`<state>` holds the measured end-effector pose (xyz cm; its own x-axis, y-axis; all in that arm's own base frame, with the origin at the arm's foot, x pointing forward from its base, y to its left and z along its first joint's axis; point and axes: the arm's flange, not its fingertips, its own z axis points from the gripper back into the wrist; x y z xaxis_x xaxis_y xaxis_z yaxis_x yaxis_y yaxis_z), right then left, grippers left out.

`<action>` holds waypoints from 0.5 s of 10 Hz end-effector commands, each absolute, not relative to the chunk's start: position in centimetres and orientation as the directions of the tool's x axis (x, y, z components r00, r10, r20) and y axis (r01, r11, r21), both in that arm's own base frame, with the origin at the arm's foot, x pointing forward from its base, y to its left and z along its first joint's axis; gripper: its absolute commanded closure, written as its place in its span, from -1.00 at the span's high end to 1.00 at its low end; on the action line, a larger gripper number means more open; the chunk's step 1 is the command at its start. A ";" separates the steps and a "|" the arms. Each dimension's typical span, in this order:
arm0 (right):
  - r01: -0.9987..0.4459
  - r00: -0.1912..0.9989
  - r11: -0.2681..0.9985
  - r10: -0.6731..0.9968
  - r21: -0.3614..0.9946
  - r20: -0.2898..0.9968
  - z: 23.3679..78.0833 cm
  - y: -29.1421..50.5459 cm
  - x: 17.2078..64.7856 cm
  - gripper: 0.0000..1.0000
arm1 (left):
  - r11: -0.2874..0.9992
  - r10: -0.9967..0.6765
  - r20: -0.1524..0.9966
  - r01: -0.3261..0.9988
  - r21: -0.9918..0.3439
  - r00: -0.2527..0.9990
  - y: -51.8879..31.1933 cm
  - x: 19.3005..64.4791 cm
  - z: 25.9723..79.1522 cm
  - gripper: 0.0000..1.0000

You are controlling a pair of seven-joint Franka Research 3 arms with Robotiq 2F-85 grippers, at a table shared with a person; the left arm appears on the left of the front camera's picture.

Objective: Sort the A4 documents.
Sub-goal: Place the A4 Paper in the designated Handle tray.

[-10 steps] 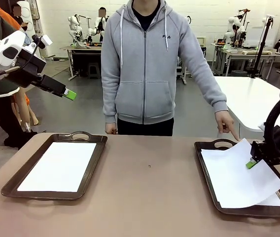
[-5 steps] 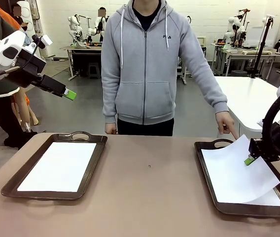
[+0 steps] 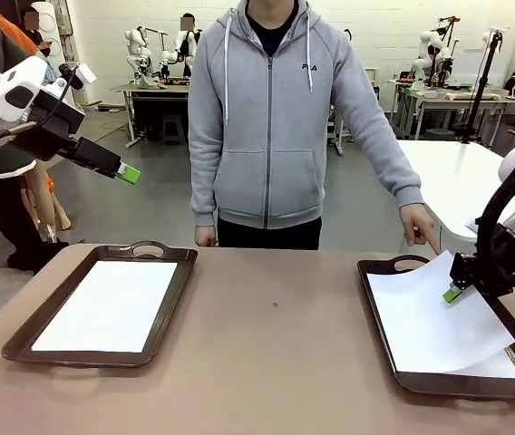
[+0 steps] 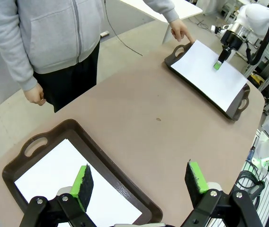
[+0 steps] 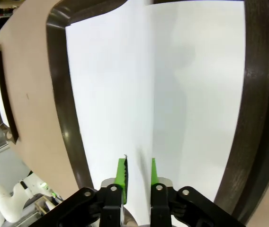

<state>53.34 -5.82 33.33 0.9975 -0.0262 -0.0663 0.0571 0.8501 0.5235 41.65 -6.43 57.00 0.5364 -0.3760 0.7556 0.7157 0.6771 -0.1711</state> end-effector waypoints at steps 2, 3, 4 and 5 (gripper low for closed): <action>0.085 0.996 0.923 -0.067 0.374 -0.059 34.7 -5.6 53.1 -0.10 | 0.662 -0.387 0.760 0.731 -0.165 0.522 -6.2 41.6 56.8 1.00; 0.087 0.996 0.931 -0.073 0.354 -0.052 35.1 -5.8 52.8 0.14 | 0.662 -0.387 0.760 0.731 -0.165 0.522 -6.2 41.6 56.8 1.00; 0.098 0.995 0.936 -0.086 0.339 -0.049 35.4 -6.2 52.5 0.20 | 0.662 -0.387 0.760 0.731 -0.165 0.522 -6.2 41.6 56.8 1.00; 0.104 0.995 0.937 -0.095 0.333 -0.043 35.7 -6.5 52.3 0.20 | 0.662 -0.387 0.760 0.731 -0.165 0.522 -6.2 41.6 56.8 1.00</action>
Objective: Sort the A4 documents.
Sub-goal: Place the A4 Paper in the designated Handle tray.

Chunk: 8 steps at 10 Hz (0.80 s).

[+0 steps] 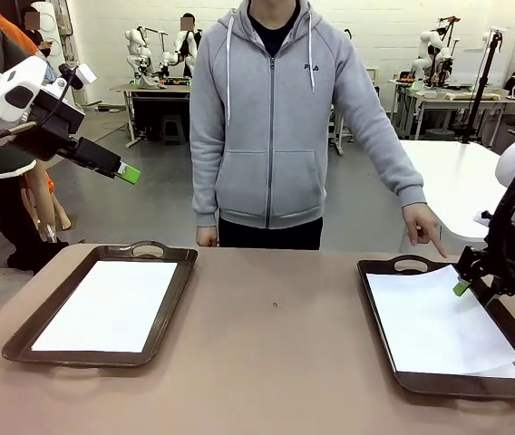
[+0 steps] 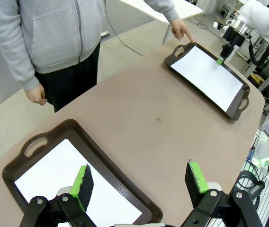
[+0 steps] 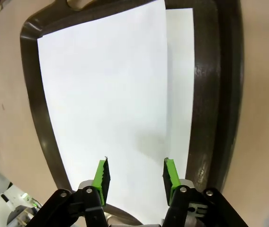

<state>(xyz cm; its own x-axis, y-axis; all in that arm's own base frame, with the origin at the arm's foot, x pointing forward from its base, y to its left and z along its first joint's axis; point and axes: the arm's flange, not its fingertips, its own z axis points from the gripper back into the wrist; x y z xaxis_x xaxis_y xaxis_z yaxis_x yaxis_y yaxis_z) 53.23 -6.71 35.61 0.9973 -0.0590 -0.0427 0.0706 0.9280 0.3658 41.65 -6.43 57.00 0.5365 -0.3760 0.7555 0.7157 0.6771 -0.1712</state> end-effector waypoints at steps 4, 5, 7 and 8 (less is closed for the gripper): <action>0.116 0.993 0.936 -0.112 0.332 -0.031 36.2 -7.0 51.8 0.70 | 0.662 -0.387 0.760 0.731 -0.165 0.522 -6.2 41.6 56.8 1.00; 0.122 0.992 0.939 -0.113 0.321 -0.046 36.1 -6.7 52.0 1.00 | 0.662 -0.387 0.760 0.731 -0.165 0.522 -6.2 41.6 56.8 1.00; 0.089 0.996 0.928 -0.084 0.361 -0.031 36.5 -7.3 52.4 1.00 | 0.662 -0.387 0.760 0.731 -0.165 0.522 -6.2 41.6 56.8 1.00; 0.089 0.996 0.928 -0.084 0.361 -0.031 36.5 -7.3 52.4 1.00 | 0.662 -0.387 0.760 0.731 -0.165 0.522 -6.2 41.6 56.8 1.00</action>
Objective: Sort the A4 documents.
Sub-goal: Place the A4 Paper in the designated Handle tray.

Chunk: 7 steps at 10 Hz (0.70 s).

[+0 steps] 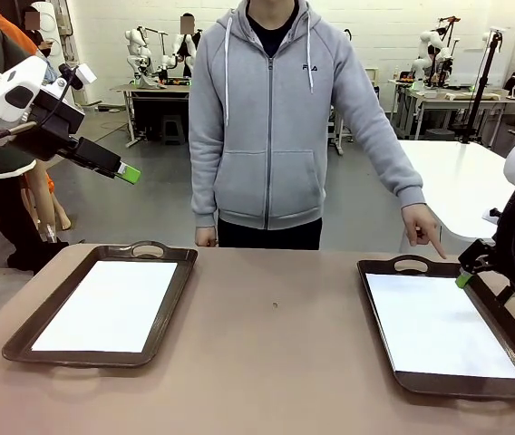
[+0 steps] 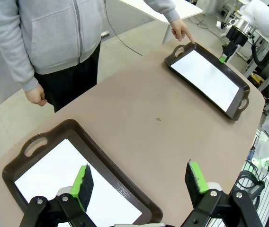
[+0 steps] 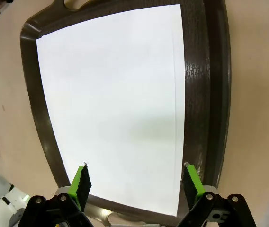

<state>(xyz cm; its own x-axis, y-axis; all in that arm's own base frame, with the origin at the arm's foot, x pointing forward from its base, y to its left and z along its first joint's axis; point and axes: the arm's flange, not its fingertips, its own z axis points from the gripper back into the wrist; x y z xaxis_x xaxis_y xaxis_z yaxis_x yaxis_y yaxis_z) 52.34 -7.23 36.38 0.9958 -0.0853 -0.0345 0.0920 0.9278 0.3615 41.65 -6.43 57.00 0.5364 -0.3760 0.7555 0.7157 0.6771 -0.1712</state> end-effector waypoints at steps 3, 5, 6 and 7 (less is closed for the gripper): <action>0.089 0.996 0.928 -0.084 0.361 -0.031 36.5 -7.3 52.4 1.00 | 0.662 -0.387 0.760 0.731 -0.165 0.522 -6.2 41.6 56.8 1.00; 0.089 0.996 0.928 -0.084 0.361 -0.031 36.5 -7.3 52.4 1.00 | 0.662 -0.387 0.760 0.731 -0.165 0.522 -6.2 41.6 56.8 1.00; 0.089 0.996 0.928 -0.084 0.361 -0.031 36.5 -7.3 52.4 1.00 | 0.662 -0.387 0.760 0.731 -0.165 0.522 -6.2 41.6 56.8 1.00; 0.089 0.996 0.928 -0.084 0.361 -0.031 36.5 -7.3 52.4 1.00 | 0.662 -0.387 0.760 0.731 -0.165 0.522 -6.2 41.6 56.8 1.00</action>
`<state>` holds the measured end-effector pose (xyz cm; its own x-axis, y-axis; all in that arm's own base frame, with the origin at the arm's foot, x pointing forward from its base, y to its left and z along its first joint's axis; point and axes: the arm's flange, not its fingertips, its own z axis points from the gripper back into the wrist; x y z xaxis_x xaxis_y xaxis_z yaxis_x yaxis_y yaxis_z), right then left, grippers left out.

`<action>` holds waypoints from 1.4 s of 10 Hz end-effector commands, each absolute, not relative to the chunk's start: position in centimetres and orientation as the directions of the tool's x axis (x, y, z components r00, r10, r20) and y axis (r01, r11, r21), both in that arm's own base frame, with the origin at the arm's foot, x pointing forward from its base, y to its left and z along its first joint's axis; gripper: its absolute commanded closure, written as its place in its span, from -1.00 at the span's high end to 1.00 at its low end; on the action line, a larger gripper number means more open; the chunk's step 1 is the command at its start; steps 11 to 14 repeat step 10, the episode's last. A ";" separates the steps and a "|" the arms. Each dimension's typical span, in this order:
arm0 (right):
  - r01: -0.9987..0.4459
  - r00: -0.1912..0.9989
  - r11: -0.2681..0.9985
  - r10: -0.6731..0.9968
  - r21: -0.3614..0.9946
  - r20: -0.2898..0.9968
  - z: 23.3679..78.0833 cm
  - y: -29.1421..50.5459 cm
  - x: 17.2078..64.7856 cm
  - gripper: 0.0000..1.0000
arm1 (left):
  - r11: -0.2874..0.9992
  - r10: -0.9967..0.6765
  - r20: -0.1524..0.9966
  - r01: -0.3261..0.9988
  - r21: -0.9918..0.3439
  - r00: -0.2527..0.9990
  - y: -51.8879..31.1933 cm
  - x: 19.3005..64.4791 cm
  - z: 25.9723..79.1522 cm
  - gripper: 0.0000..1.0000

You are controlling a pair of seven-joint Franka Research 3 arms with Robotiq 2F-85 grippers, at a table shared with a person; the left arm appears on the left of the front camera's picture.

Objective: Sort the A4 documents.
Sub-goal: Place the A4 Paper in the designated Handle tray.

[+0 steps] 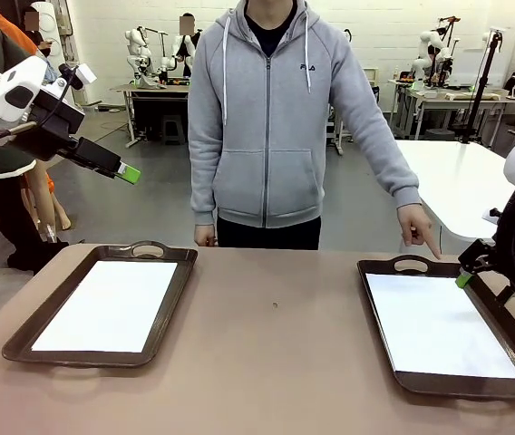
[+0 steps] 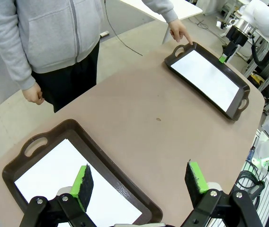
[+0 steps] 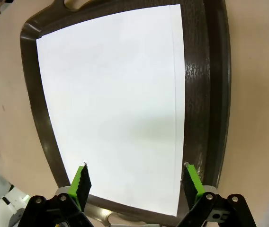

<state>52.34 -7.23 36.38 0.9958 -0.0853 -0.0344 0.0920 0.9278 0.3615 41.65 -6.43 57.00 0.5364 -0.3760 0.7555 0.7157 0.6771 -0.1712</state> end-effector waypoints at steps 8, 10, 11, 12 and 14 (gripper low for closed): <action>0.089 0.996 0.928 -0.084 0.361 -0.031 36.5 -7.3 52.4 1.00 | 0.662 -0.387 0.760 0.731 -0.165 0.522 -6.2 41.6 56.8 1.00; 0.089 0.996 0.928 -0.084 0.361 -0.031 36.5 -7.3 52.4 1.00 | 0.662 -0.387 0.760 0.731 -0.165 0.522 -6.2 41.6 56.8 1.00; 0.089 0.996 0.928 -0.084 0.361 -0.031 36.5 -7.3 52.4 1.00 | 0.662 -0.387 0.760 0.731 -0.165 0.522 -6.2 41.6 56.8 1.00; 0.089 0.996 0.928 -0.084 0.361 -0.031 36.5 -7.3 52.4 1.00 | 0.662 -0.387 0.760 0.731 -0.165 0.522 -6.2 41.6 56.8 1.00; 0.089 0.996 0.928 -0.084 0.361 -0.031 36.5 -7.3 52.4 1.00 | 0.662 -0.387 0.760 0.731 -0.165 0.522 -6.2 41.6 56.8 1.00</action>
